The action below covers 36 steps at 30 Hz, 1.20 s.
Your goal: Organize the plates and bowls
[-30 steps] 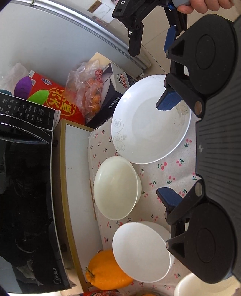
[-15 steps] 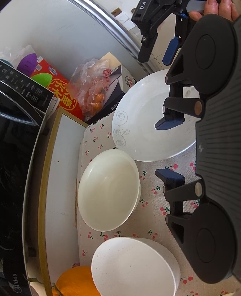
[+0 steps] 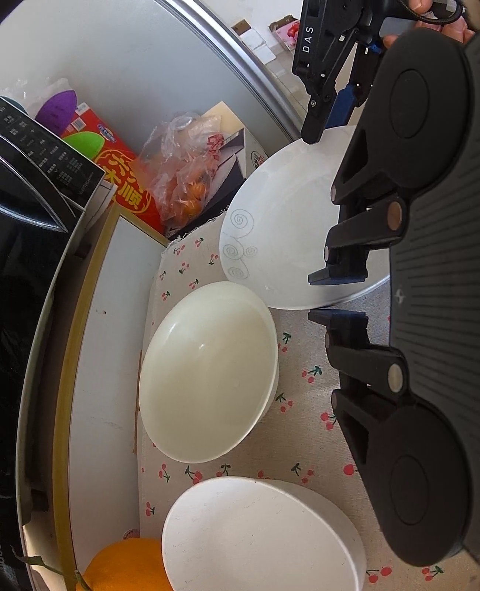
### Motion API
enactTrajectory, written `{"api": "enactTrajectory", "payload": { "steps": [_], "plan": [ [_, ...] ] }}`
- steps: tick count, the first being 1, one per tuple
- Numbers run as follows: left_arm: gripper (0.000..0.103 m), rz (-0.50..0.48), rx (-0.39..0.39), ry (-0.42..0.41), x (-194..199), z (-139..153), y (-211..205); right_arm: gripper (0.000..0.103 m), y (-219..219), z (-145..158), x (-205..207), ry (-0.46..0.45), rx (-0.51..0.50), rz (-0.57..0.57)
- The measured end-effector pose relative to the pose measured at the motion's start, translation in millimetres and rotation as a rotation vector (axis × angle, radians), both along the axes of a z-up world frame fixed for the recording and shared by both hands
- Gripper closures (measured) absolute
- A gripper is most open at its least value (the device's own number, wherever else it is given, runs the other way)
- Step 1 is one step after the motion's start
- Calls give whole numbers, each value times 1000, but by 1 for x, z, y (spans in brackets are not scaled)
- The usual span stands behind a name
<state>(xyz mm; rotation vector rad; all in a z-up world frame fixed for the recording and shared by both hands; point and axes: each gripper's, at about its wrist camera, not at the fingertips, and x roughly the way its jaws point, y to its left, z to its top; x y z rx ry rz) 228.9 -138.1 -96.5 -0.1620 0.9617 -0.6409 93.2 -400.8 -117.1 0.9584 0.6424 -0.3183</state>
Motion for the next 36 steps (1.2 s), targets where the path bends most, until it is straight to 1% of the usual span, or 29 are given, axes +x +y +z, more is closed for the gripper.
{"api": "enactTrajectory", "payload": {
  "steps": [3,11,29,36],
  "plan": [
    [92,4,4,0,-1,1,1,81,1,1,0,-1,-4,0],
    [92,14,18,-4,-7,7,4,81,4,13,-5,-23,-26,27],
    [92,49,50,-41,-35,34,17,81,13,35,-29,-65,-2,100],
    [92,80,56,-51,-50,42,32,81,23,38,-39,-65,14,148]
  ]
}}
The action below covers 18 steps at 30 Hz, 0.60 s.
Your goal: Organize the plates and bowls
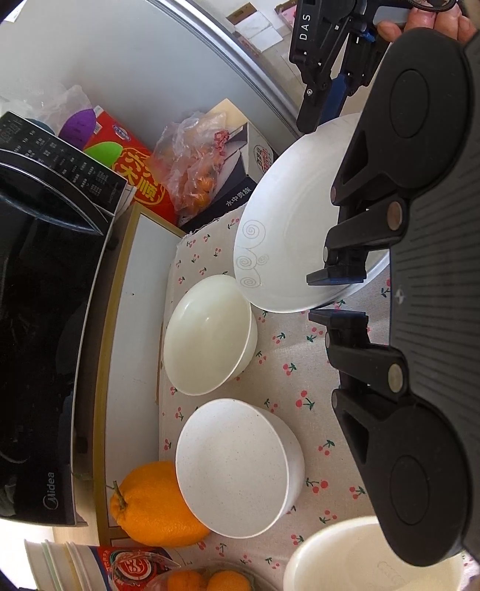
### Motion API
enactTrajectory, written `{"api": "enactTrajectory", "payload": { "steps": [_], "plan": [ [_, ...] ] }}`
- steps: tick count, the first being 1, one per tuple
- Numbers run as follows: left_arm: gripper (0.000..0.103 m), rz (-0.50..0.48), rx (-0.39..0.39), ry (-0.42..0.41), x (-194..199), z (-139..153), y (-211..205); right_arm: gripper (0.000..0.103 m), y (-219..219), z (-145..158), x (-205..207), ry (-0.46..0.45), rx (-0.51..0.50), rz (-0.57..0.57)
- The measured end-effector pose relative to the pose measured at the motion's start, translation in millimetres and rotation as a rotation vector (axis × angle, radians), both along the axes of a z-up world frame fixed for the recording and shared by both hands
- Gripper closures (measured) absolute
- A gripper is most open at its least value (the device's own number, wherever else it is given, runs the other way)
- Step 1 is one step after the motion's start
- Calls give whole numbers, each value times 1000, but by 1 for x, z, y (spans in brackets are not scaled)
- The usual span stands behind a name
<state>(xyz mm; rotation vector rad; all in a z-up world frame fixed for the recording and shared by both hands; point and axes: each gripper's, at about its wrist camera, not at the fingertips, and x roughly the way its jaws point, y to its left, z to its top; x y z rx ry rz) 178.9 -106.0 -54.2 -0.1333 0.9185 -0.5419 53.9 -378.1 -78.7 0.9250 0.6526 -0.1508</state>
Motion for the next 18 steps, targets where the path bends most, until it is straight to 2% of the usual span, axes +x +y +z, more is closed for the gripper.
{"api": "enactTrajectory", "payload": {
  "steps": [18],
  "plan": [
    [92,121,-24,-7,-54,17,62,81,48,14,-33,-29,1,156]
  ]
}}
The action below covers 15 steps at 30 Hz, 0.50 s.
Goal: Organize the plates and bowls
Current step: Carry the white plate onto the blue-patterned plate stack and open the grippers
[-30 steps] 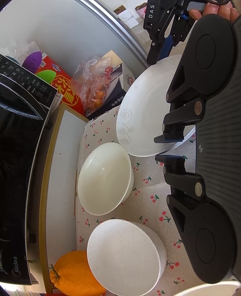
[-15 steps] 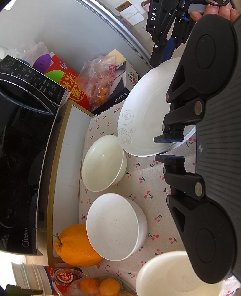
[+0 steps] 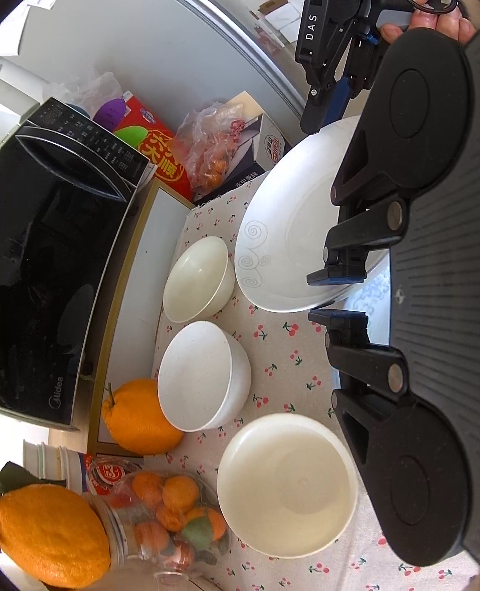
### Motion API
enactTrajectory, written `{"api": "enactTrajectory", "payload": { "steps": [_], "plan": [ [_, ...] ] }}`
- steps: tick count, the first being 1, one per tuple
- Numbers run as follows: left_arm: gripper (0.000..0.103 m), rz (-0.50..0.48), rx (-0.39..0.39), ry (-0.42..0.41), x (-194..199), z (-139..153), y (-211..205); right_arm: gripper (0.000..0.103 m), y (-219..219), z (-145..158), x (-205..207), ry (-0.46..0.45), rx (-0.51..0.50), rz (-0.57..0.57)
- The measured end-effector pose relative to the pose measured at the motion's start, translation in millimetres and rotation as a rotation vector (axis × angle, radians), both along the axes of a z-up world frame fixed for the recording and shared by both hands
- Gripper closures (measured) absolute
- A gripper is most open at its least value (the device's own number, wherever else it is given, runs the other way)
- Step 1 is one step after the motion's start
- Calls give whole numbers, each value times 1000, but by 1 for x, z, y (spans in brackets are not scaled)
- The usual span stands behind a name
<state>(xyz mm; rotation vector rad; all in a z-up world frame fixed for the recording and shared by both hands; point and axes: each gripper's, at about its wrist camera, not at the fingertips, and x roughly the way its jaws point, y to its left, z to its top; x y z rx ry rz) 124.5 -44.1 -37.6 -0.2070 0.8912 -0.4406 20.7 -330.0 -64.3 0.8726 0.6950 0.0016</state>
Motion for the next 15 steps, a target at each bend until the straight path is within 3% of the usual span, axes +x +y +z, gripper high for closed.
{"api": "enactTrajectory", "payload": {
  "steps": [15],
  "plan": [
    [92,78,-28,-18,-39,-2,51,80,49,1,-22,6,-50,131]
  ]
}}
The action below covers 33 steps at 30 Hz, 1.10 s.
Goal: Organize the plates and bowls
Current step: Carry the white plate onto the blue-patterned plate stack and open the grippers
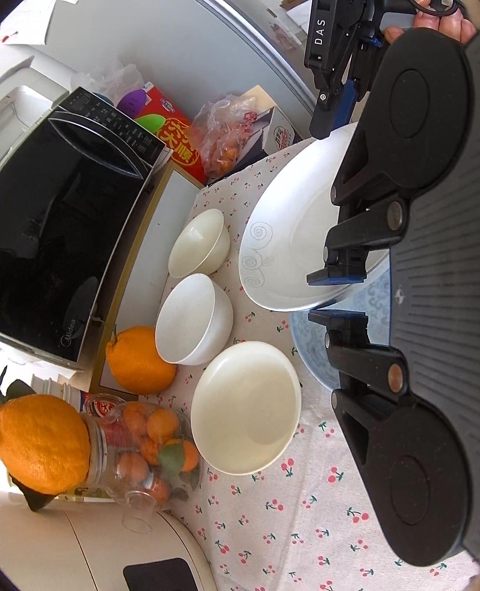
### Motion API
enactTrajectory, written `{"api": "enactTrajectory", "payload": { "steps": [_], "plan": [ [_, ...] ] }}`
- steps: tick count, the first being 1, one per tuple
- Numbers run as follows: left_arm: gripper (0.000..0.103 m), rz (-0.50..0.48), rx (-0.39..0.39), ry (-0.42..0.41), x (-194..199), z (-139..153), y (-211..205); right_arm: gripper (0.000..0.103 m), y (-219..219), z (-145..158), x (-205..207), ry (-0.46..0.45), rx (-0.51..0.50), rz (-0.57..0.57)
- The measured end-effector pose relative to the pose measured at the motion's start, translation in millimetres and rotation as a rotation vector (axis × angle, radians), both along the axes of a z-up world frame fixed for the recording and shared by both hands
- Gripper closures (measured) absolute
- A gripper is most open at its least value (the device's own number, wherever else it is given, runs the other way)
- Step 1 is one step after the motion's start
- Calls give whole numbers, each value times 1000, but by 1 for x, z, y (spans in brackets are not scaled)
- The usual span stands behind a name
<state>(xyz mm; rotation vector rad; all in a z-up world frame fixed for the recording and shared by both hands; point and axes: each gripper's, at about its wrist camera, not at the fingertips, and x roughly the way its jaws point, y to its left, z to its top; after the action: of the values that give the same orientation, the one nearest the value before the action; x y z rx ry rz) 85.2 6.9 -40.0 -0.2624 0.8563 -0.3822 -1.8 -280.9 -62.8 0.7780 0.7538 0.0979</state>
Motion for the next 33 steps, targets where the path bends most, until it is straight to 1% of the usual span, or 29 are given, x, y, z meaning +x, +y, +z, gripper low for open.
{"api": "enactTrajectory", "payload": {
  "steps": [10,13,17,21,24,26,30,33],
  "plan": [
    [92,31,-7,1,-17,-6,23,80,26,3,-15,-9,-57,89],
    [92,26,-12,-1,-23,-7,27,80,29,0,-17,-1,-67,105],
    [92,17,1,0,-29,-10,30,80,33,-6,-19,25,-74,127],
    [92,8,34,1,-32,-13,31,80,39,-10,-22,39,-95,150],
    [92,-4,81,-7,-35,-15,30,80,46,-11,-24,36,-131,169],
    [92,-13,119,-19,-38,-17,28,80,51,-12,-24,35,-160,187],
    [91,-39,169,-60,-44,-16,24,80,56,-16,-22,45,-200,197],
    [91,-47,187,-70,-45,-15,23,80,58,-16,-22,43,-208,199]
  ]
}}
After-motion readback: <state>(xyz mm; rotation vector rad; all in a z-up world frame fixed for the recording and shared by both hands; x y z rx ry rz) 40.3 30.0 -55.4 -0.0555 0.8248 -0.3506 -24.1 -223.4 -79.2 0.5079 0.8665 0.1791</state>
